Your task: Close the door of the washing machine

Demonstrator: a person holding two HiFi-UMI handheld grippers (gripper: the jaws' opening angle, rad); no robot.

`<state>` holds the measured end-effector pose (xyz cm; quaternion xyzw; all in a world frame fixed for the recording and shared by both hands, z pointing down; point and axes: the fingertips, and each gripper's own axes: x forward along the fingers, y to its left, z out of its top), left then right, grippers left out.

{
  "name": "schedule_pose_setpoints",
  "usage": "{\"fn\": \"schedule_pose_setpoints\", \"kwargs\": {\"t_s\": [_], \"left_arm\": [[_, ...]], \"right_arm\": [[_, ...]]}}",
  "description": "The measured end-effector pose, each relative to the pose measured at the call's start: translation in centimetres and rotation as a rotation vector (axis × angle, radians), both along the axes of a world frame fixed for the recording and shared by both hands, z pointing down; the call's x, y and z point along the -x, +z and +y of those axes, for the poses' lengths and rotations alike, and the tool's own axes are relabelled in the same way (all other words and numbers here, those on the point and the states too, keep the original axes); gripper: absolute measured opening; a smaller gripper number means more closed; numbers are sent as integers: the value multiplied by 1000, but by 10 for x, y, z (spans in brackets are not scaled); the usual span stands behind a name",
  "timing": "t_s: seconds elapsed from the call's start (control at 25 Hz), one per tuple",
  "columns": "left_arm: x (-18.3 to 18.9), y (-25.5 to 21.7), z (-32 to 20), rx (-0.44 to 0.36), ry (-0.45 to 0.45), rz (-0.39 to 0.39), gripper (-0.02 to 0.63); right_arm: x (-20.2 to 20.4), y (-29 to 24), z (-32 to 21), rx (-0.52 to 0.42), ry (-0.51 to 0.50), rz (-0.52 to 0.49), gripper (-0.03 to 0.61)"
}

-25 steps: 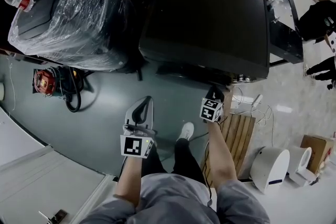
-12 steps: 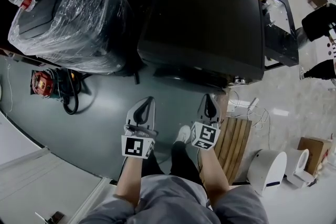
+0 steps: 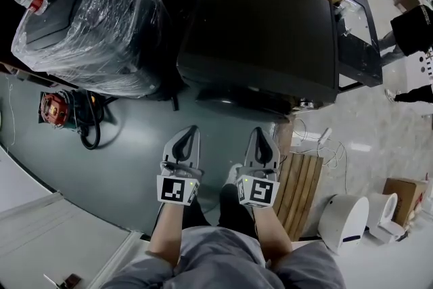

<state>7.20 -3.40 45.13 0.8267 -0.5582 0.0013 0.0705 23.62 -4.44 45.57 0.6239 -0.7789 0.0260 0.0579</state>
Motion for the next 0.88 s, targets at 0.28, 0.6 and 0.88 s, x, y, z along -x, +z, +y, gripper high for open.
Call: {"fn": "schedule_pose_setpoints", "kwargs": {"t_s": [0.28,0.6,0.88], "left_arm": [[1,2,3,7,-3,4,2],[1,3,3,1,1,3,2],[2,1,3,8,-4,16,2]], "right_arm": [[3,-2,1,-11,-12,9,0],[5,-4,0,-11,-21,25,-1],[7,-1,2,-7,-39,36,0]]}}
